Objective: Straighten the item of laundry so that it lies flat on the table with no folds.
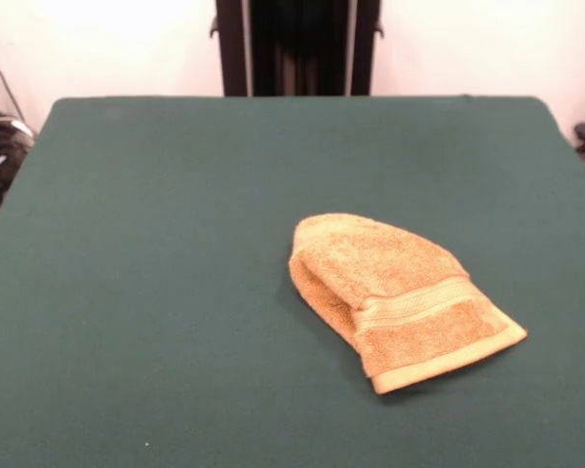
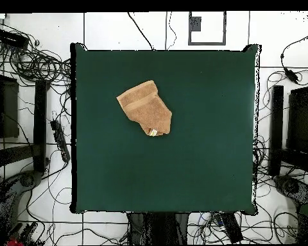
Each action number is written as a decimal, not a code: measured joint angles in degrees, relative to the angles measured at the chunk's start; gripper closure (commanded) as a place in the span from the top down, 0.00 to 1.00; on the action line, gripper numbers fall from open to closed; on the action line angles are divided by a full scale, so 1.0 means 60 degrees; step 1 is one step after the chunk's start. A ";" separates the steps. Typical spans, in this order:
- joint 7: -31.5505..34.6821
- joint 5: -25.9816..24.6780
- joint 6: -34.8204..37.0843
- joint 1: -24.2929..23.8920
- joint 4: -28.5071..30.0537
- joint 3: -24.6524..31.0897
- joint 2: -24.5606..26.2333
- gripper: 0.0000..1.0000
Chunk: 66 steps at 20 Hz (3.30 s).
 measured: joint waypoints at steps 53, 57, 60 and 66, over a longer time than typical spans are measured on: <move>0.1088 -0.0261 -0.5604 -0.0229 -0.1094 -0.1038 0.6840 1.00; 0.1088 -0.0256 -0.6506 -0.0258 -0.1136 -0.1192 0.7509 1.00; 0.1088 -0.0250 -0.7147 -0.0307 -0.1194 -0.1296 0.8036 1.00; 0.1088 -0.0230 -0.7876 -0.0365 -0.1463 -0.1609 0.9241 1.00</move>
